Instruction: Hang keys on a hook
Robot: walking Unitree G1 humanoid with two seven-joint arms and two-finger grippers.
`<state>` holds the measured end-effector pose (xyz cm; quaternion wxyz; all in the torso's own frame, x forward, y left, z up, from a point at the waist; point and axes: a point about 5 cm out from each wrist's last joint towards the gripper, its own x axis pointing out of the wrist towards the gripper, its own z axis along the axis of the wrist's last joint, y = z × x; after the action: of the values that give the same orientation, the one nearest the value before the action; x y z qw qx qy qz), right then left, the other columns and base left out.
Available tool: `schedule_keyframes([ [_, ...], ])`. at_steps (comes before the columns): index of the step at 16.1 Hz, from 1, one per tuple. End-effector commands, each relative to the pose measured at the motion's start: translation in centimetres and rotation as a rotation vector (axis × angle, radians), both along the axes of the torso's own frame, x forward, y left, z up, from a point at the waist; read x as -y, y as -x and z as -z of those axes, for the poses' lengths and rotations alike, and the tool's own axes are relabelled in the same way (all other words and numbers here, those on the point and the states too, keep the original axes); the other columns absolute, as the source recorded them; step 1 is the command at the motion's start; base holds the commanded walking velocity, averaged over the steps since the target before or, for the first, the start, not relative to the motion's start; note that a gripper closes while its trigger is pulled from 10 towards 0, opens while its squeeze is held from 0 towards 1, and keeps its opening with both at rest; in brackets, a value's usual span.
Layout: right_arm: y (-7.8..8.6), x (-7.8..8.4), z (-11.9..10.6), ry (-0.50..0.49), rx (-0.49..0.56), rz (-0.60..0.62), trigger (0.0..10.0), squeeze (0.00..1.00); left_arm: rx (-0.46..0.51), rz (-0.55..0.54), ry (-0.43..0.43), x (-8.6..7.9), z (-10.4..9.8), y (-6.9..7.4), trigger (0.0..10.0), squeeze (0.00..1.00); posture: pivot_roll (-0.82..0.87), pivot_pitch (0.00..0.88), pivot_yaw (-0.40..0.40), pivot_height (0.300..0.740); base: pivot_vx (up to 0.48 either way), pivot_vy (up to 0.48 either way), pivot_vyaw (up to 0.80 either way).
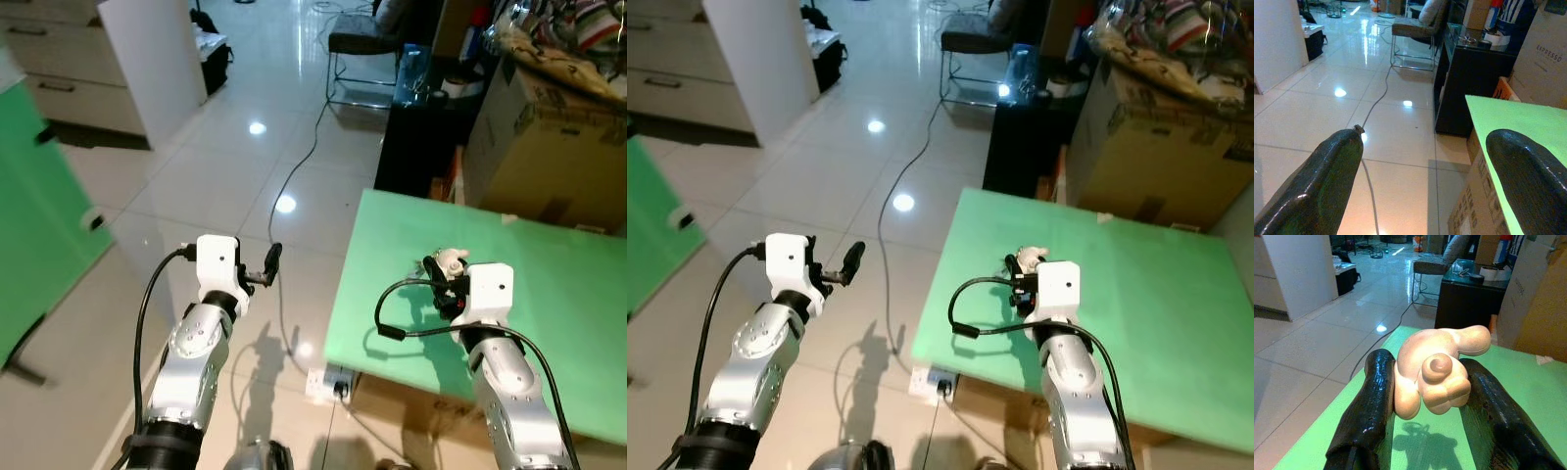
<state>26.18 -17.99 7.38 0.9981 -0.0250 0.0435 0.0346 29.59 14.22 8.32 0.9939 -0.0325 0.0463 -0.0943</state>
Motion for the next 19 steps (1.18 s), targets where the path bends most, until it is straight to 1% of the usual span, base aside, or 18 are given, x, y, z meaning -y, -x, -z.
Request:
schedule_keyframes([
  [1,0.1,0.0,0.3,-0.019,-0.018,0.001,10.0,0.00,0.000,-0.002,0.001,0.0,-0.1,-0.2,10.0,0.00,-0.09,0.000,0.032,0.740,-0.334,0.000,0.00],
  [9,0.5,0.1,0.8,-0.024,-0.036,0.011,10.0,0.00,0.007,0.030,-0.006,0.4,-0.2,-0.6,10.0,0.00,-0.10,0.000,0.044,0.740,-0.330,0.000,0.00],
  [10,0.4,0.0,0.9,-0.042,-0.042,0.008,10.0,0.00,0.009,0.033,-0.014,0.4,-0.3,-0.6,10.0,0.00,-0.09,0.000,0.043,0.740,0.000,0.000,0.00],
  [11,0.4,0.0,0.9,-0.042,-0.045,0.003,10.0,0.00,0.010,0.036,-0.014,0.4,-0.2,-0.6,10.0,0.00,-0.09,0.000,0.043,0.740,0.000,0.000,0.69],
  [12,0.4,-0.1,1.0,-0.045,-0.054,0.000,10.0,0.00,0.010,0.038,-0.006,0.5,-0.2,-0.4,10.0,0.00,-0.09,0.000,0.042,0.740,0.000,0.000,0.66],
  [14,0.4,-0.2,1.2,-0.053,-0.065,-0.007,10.0,0.00,-0.014,0.047,-0.008,-0.1,0.7,0.7,10.0,0.00,-0.08,0.000,0.042,0.740,0.000,0.000,0.62],
  [15,0.2,-0.2,1.2,-0.052,-0.066,-0.010,10.0,0.00,-0.020,0.043,-0.006,-0.3,1.0,0.9,10.0,0.00,-0.08,0.000,0.040,0.740,0.000,0.000,0.60],
  [17,-0.3,-0.1,1.1,-0.051,-0.069,-0.019,10.0,0.00,-0.033,0.018,-0.012,-0.6,1.5,1.4,10.0,0.00,-0.07,0.000,0.033,0.740,0.000,0.000,0.57],
  [19,-0.9,-0.2,0.7,-0.046,-0.068,-0.047,10.0,0.00,-0.062,-0.040,-0.008,-1.2,2.1,1.5,10.0,0.00,-0.06,0.000,0.020,0.740,0.000,-0.375,0.52],
])
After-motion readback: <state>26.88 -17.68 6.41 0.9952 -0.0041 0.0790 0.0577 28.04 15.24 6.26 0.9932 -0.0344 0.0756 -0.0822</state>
